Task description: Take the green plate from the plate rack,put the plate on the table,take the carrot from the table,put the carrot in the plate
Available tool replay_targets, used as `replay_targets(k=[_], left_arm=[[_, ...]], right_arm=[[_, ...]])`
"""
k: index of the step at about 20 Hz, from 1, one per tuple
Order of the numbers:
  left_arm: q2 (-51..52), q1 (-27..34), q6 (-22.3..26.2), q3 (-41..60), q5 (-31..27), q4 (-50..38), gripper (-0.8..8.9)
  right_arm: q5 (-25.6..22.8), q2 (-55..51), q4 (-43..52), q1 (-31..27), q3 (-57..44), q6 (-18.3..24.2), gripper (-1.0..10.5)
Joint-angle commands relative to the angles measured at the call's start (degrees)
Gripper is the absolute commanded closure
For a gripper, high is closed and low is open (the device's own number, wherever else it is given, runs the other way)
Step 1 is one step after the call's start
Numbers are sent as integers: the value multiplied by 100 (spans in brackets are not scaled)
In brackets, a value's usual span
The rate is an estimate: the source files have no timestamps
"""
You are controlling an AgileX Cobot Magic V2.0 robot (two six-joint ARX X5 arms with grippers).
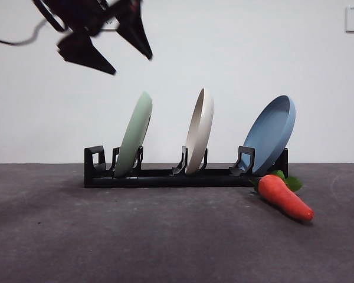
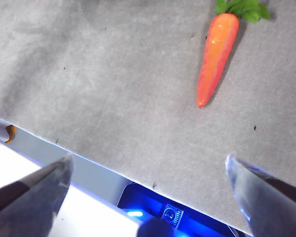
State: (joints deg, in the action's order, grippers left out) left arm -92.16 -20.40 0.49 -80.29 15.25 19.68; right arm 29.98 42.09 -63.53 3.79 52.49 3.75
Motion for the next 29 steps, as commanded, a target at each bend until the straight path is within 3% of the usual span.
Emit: replay_targets(k=[1, 6, 10, 17, 19, 29], left_arm=[[-487, -24, 107, -262, -87, -249, 218], [-1104, -28, 105, -343, -474, -837, 220], [-1366, -79, 103, -343, -470, -1027, 254], [-1458, -205, 85, -343, -446, -935, 710], [-1458, -205, 81, -343, -446, -935, 791], [-1390, -192, -225, -343, -254, -949, 819]], right_arm=[[-7, -9, -2, 13, 22, -48, 325], [-7, -9, -2, 13, 22, -90, 325], [-35, -9, 2, 13, 22, -90, 325], [-33, -9, 2, 13, 22, -90, 326], [-33, -9, 0, 13, 22, -90, 326], [-33, -9, 0, 13, 22, -87, 326]])
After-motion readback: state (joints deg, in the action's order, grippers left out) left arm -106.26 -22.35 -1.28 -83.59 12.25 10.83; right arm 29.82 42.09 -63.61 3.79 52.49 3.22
